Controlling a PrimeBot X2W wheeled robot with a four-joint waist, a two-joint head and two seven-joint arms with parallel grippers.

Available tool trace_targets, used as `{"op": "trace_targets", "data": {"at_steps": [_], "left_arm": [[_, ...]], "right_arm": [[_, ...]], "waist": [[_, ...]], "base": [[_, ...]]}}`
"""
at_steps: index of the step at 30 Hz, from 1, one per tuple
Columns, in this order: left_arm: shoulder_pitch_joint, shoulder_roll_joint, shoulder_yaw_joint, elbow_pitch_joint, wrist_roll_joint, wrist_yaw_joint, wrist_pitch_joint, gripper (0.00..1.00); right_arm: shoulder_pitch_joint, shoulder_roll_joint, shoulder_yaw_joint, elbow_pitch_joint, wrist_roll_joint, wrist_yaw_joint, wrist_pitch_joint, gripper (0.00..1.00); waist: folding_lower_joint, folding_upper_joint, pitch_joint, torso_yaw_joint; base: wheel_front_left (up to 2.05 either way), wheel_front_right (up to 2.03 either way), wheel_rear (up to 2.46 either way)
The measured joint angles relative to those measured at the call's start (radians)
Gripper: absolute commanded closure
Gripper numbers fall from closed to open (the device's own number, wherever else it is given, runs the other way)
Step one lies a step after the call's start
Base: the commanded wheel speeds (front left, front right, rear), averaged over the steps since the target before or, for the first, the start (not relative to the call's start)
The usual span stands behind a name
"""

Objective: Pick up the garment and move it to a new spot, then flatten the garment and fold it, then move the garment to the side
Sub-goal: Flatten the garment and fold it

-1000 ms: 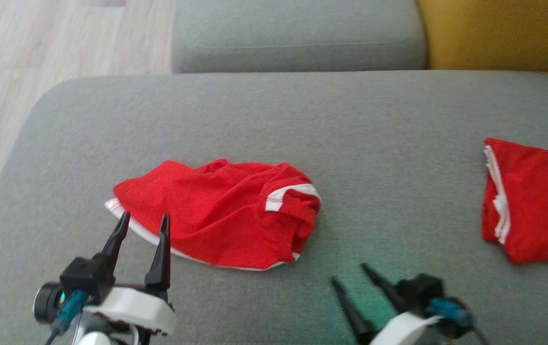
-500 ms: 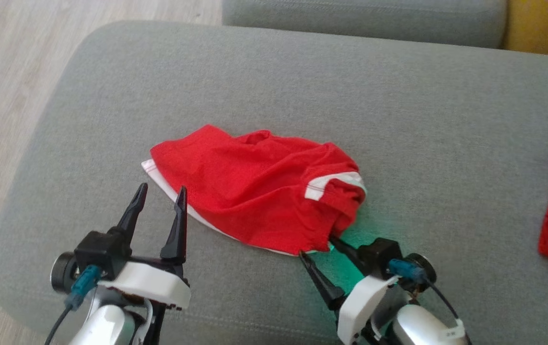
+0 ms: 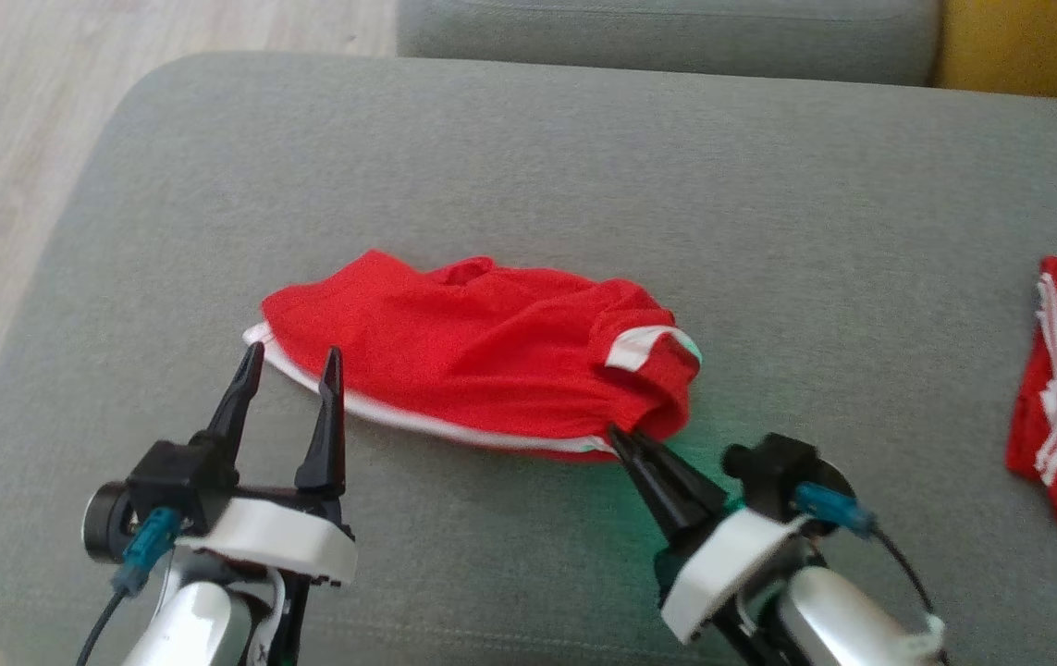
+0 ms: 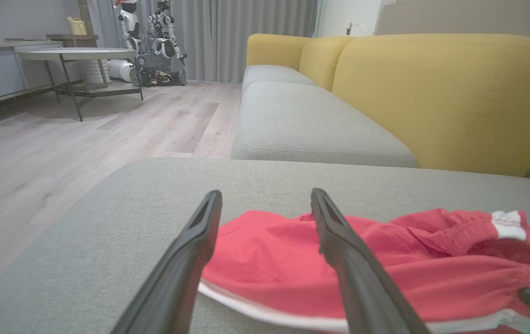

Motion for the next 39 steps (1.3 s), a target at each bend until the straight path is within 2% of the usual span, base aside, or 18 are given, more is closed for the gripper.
{"op": "trace_targets", "data": {"at_steps": [10,17,24,28,35,36,37,38,39], "left_arm": [[0.023,-0.004,0.030,-0.014,0.010,-0.008,0.000,0.00],[0.019,-0.017,0.033,-0.016,0.027,-0.025,0.000,0.00],[-0.010,-0.038,0.027,-0.013,0.045,-0.043,0.000,0.00],[-0.043,-0.054,0.021,-0.004,0.055,-0.061,0.000,0.00],[-0.083,-0.085,0.015,0.008,0.072,-0.087,0.000,0.00],[-0.086,-0.089,0.017,0.010,0.077,-0.087,0.000,0.00],[-0.086,-0.089,0.017,0.010,0.077,-0.087,0.000,0.00],[-0.087,-0.092,0.018,0.011,0.081,-0.088,0.000,0.00],[-0.087,-0.095,0.020,0.014,0.083,-0.092,0.000,0.00]], "right_arm": [[0.205,-0.005,-0.146,-0.315,0.030,0.000,0.120,1.00],[0.210,0.004,-0.279,-0.409,0.031,0.000,0.195,1.00],[0.116,0.005,-0.379,-0.363,0.033,0.000,0.216,1.00],[0.021,0.001,-0.429,-0.249,0.042,0.000,0.214,1.00],[-0.077,-0.026,-0.434,-0.009,0.069,0.000,0.201,1.00],[-0.084,-0.028,-0.429,0.017,0.075,0.000,0.201,0.94],[-0.084,-0.028,-0.429,0.017,0.075,0.000,0.201,0.94],[-0.089,-0.029,-0.425,0.039,0.081,0.000,0.198,0.43],[-0.091,-0.029,-0.419,0.051,0.094,0.000,0.184,0.00]], "waist": [[0.0000,0.0000,-0.009,-0.114],[0.0000,0.0000,0.012,-0.162],[0.0000,0.0000,0.052,-0.143],[0.0000,0.0000,0.079,-0.116],[0.0000,0.0000,0.126,-0.069],[0.0000,0.0000,0.131,-0.066],[0.0000,0.0000,0.131,-0.066],[0.0000,0.0000,0.135,-0.065],[0.0000,0.0000,0.136,-0.066]], "base": [[0.00,0.00,0.00],[0.00,0.00,0.00],[0.00,0.00,0.00],[0.00,0.00,0.00],[0.00,0.00,0.00],[0.00,0.00,0.00],[0.00,0.00,0.00],[0.00,0.00,0.00],[0.00,0.00,0.00]]}}
